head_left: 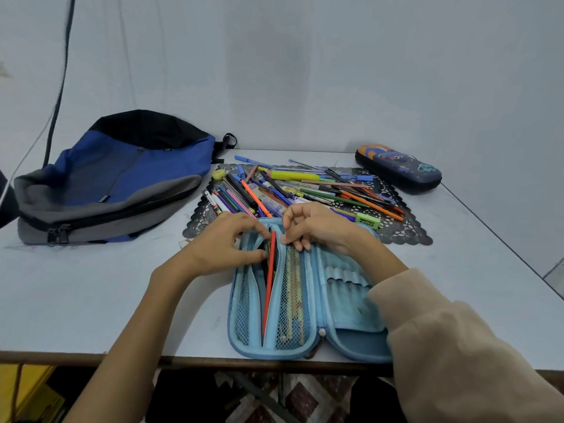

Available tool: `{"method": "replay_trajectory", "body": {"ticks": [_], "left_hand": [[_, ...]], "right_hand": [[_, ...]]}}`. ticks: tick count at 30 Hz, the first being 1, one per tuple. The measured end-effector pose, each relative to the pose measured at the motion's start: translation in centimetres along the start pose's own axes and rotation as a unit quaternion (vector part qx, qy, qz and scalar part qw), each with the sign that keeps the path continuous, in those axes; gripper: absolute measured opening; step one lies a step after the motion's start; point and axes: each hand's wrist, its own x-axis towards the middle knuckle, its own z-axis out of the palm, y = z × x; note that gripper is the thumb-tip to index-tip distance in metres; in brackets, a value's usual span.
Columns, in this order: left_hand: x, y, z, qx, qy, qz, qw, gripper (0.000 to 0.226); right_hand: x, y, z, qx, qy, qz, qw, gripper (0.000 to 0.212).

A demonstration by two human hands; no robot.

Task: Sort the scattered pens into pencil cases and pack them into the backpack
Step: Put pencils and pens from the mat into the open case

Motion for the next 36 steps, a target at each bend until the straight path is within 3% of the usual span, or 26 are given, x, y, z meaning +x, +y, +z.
{"method": "replay_trajectory", "body": {"ticks": [3,7,13,17,19,27,32,36], "left_hand": [[-0.2,0.3,0.0,-0.046,0.038,-0.017,0.998,0.052],[-0.4,0.8,0.6,0.032,-0.02,-0.009,0.999,0.065],[0.2,0.6,0.1,0.055,-0.003,-0.108,0.993,0.067],[0.1,0.3,-0.4,0.022,-0.055,-0.124,0.99,0.094],[0.0,0.7,0.3,0.054,-0.043,-0.126,0.99,0.098],[0.3,1.9,3.3,0.062,0.09,-0.134,0.985,0.055],[-0.4,1.5,2.1,0.002,0.113,-0.124,0.986,0.056],[-0.7,1.5,1.2,0.07,0.114,-0.114,0.984,0.053]], "right_hand": [[0.1,0.0,0.1,-0.003,-0.002,-0.001,1.0,0.024],[0.0,-0.1,0.0,-0.01,-0.004,-0.001,1.0,0.023],[-0.2,-0.2,0.1,-0.011,-0.008,-0.002,1.0,0.024],[-0.2,-0.4,0.1,-0.015,-0.009,-0.003,1.0,0.023],[-0.2,-0.4,0.1,-0.018,-0.007,-0.004,1.0,0.023],[-0.2,-0.2,0.1,-0.015,-0.003,-0.008,1.0,0.021],[0.0,-0.1,0.2,-0.023,-0.002,-0.003,1.0,0.019],[0.0,-0.1,0.2,-0.029,-0.001,-0.004,1.0,0.02]]}}
